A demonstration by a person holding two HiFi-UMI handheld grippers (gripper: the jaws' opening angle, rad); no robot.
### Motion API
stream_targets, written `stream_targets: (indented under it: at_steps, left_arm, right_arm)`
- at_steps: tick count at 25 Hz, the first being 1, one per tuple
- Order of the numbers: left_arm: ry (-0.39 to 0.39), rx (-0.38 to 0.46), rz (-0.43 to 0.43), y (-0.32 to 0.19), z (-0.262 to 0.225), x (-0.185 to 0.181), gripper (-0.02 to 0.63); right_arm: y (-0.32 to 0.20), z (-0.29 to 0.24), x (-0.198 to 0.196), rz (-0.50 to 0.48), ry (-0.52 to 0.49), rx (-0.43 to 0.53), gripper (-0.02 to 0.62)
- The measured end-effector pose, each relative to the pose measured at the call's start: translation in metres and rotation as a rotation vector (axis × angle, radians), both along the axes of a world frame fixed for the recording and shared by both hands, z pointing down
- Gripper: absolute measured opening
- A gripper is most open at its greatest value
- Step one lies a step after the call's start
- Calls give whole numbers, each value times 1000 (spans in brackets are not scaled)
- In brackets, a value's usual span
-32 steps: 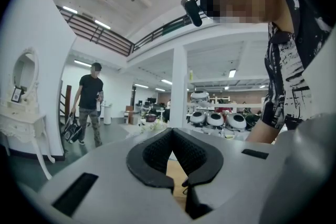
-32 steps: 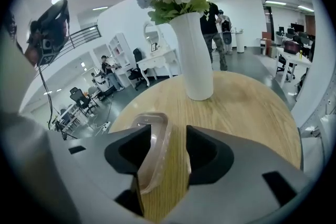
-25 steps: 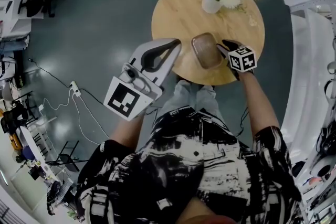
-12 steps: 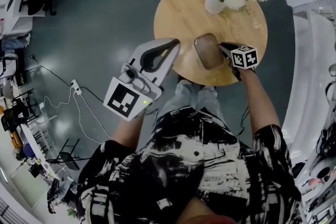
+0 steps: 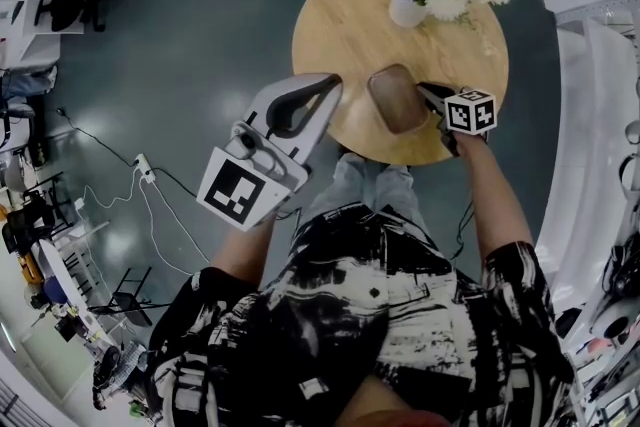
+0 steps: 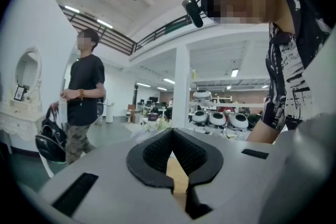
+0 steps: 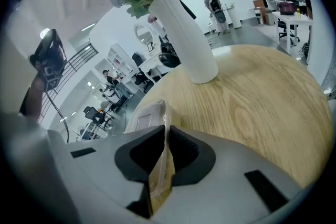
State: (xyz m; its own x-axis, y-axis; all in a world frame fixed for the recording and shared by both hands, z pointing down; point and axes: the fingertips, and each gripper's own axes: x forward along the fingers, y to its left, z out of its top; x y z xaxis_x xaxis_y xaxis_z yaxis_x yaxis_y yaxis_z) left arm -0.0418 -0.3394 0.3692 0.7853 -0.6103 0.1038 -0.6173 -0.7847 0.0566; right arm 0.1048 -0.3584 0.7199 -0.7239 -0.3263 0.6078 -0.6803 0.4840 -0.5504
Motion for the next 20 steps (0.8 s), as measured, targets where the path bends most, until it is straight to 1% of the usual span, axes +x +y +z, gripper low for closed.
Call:
stream_targets:
  at_steps: [3,7,10,13,15,18,20]
  left_arm:
    - [3,2,5,-1,-2,1,0]
    - [2,2,11,-2,-2,3,0]
    - [-1,0,12,-2,-3,3,0]
    - [-1,-1,14,-3,-2,4,0]
    - [-2,-2,16,-3,-1,5,0]
    - [-2,0,18,-4,-3,5,0]
    - [-3,0,18,-3,-4,5,0]
  right_arm:
    - [-1,-3,2,18,-17,-4,28]
    - [-1,0,7,60,-45,-43,31]
    - [0,1,9,72,-61,-58,31]
    - [2,0,9,98,-99,-87,31]
    - [1,-1,10,141,-153,-123,31]
    - [-2,-7,11,223,-284,-184,31]
    - [-3,-12,12,252,-329,-195,31]
